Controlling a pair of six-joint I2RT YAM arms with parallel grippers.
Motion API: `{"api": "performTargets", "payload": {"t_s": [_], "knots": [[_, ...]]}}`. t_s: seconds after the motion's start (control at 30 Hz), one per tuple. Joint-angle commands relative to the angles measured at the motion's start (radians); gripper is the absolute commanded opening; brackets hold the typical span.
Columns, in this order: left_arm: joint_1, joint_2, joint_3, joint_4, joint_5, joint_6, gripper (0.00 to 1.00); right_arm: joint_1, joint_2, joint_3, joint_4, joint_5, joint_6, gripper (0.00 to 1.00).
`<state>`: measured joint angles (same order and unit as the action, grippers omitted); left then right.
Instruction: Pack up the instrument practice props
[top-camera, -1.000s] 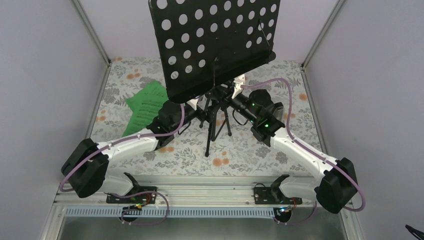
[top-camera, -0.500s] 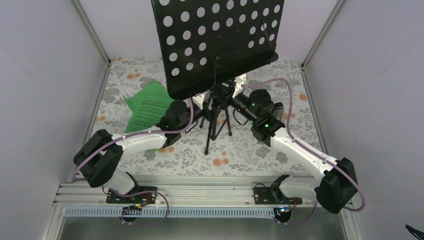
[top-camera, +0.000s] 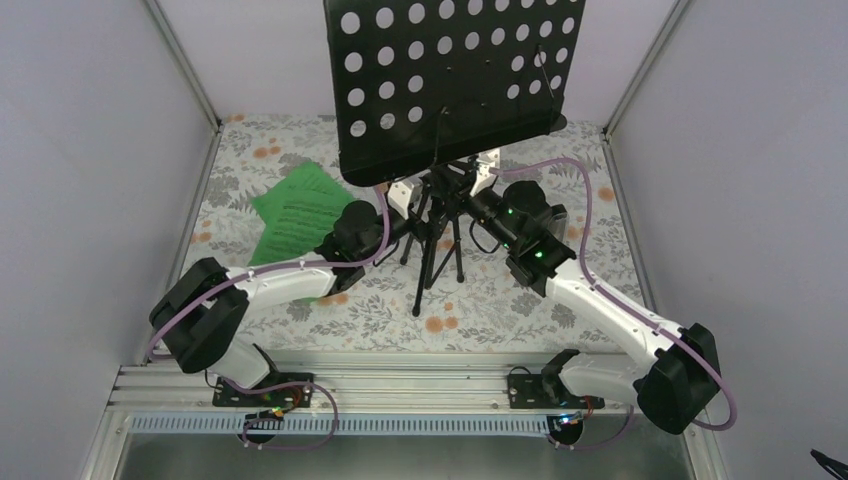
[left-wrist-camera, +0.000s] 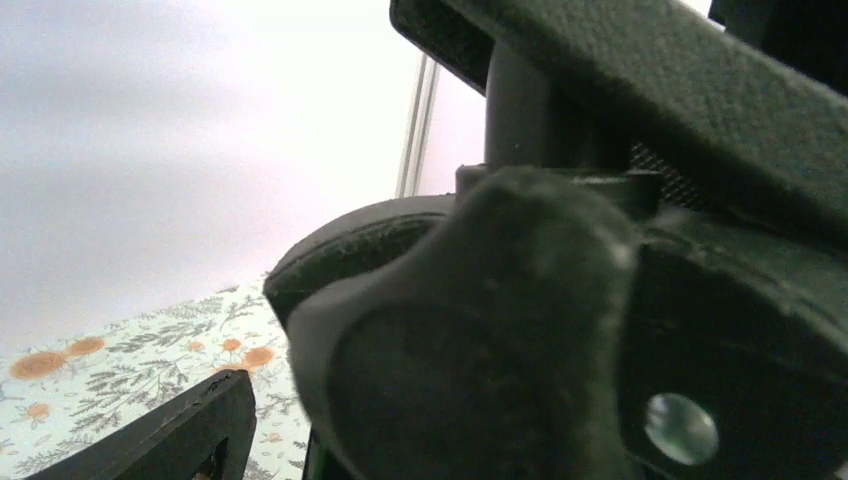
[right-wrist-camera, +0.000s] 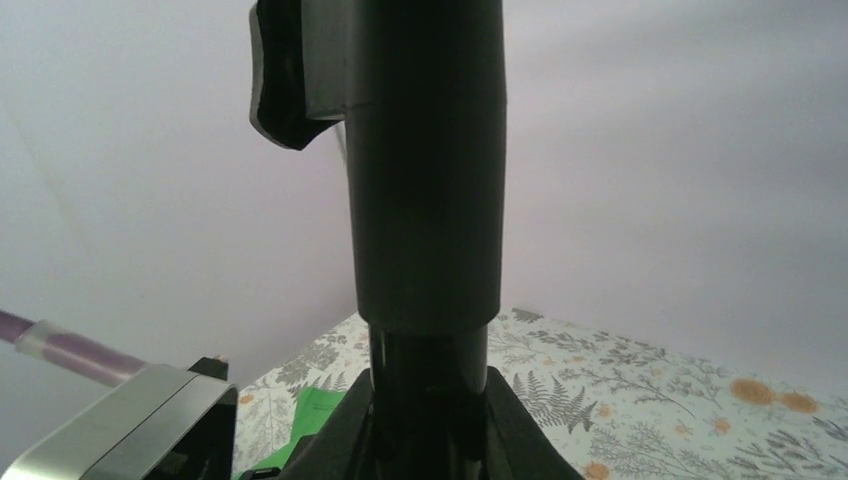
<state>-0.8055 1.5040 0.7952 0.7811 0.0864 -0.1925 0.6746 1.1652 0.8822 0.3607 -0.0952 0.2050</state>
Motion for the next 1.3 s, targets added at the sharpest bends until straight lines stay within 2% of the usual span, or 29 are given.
{"api": "performTargets", "payload": {"t_s": [0.0, 0.27, 0.43, 0.6, 0.83, 0.97, 1.03, 1.07, 1.1, 1.13, 1.17, 1.27], "knots": [[-0.015, 0.047, 0.032, 0.052, -0.035, 0.002, 0.89, 0.019, -0.087, 0.038, 0.237, 0.055, 0.091, 0.04], [-0.041, 0.089, 0.057, 0.052, -0.093, 0.023, 0.92, 0.025, -0.086, 0.054, 0.230, 0.170, 0.124, 0.04], [-0.044, 0.123, 0.093, -0.008, -0.080, 0.054, 0.88, 0.026, -0.096, 0.072, 0.206, 0.165, 0.140, 0.04], [-0.052, 0.161, 0.125, -0.017, -0.072, 0.058, 0.78, 0.026, -0.108, 0.074, 0.193, 0.160, 0.183, 0.04], [-0.071, 0.170, 0.150, -0.051, -0.120, 0.074, 0.56, 0.031, -0.119, 0.080, 0.189, 0.182, 0.224, 0.04], [-0.081, 0.145, 0.141, -0.064, -0.154, 0.077, 0.52, 0.032, -0.121, 0.095, 0.190, 0.196, 0.220, 0.04], [-0.085, 0.140, 0.143, -0.074, -0.163, 0.074, 0.57, 0.033, -0.122, 0.098, 0.200, 0.204, 0.224, 0.04], [-0.086, 0.143, 0.147, -0.081, -0.168, 0.072, 0.64, 0.034, -0.122, 0.098, 0.209, 0.207, 0.226, 0.04], [-0.089, 0.146, 0.148, -0.083, -0.171, 0.068, 0.77, 0.034, -0.122, 0.098, 0.216, 0.212, 0.230, 0.04], [-0.095, 0.151, 0.148, -0.082, -0.173, 0.065, 0.85, 0.034, -0.122, 0.099, 0.223, 0.216, 0.234, 0.04], [-0.101, 0.156, 0.147, -0.078, -0.175, 0.064, 0.89, 0.034, -0.120, 0.099, 0.228, 0.222, 0.237, 0.04], [-0.115, 0.175, 0.145, -0.063, -0.182, 0.066, 0.91, 0.036, -0.115, 0.094, 0.243, 0.241, 0.250, 0.04]]}}
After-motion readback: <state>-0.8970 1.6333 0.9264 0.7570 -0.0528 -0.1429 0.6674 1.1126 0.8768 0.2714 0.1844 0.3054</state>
